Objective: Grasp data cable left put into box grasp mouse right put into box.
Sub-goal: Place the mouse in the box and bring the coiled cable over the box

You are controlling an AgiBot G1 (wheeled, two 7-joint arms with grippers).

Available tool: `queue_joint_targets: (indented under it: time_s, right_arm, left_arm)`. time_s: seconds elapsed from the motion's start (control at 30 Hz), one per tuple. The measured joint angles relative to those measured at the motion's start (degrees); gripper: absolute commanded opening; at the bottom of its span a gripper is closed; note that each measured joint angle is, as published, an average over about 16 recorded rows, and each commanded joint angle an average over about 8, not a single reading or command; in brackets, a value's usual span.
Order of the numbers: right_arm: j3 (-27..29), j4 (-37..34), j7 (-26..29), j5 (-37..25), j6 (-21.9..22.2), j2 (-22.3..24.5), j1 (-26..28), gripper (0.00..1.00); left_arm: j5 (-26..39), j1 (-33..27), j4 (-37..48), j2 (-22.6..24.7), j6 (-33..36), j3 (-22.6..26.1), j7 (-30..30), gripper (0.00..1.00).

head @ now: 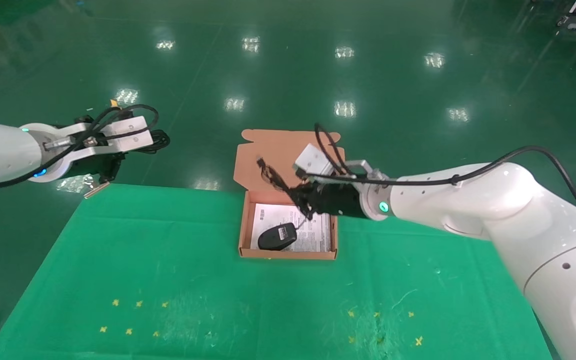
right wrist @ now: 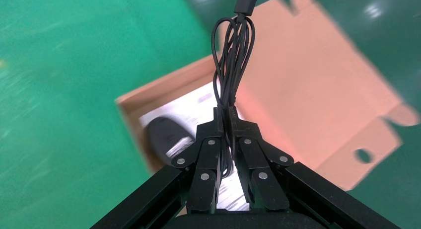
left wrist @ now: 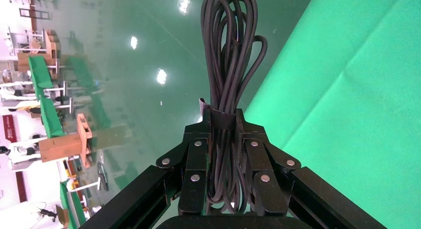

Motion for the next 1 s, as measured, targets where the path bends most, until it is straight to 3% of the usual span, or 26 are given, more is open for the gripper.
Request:
queue_joint_targets:
  time_s: [0.03,0.33,0.57,1.0]
  right_arm:
    - [-0.20,-0.13,-0.12,0.07,-0.18,0.02,-0.01,1.00]
    - [-1.13,0.67,-0.42,0.64,-1.17,0.95,0.04,1.00]
    - [-0.87,2.77,-0.36,1.00,-1.07,3.46,0.73,1.00]
    - [0.42,9.70,1.42,0.59,-1.29,13.97,3.70,1.00]
  left_arm:
    - [0.00,0.00,0.02,0.00,0.00,0.00,0.01,0.00]
    - [-0.60,0.57,1.37,1.11,-1.50,0.38,0.87,0.00]
    - [-2.97,1.89,6.62,4.44,-6.85,1.10,3.86,0.00]
    - [-15.55,3.76,27.70,17.06,-26.08,3.52,19.97,0.00]
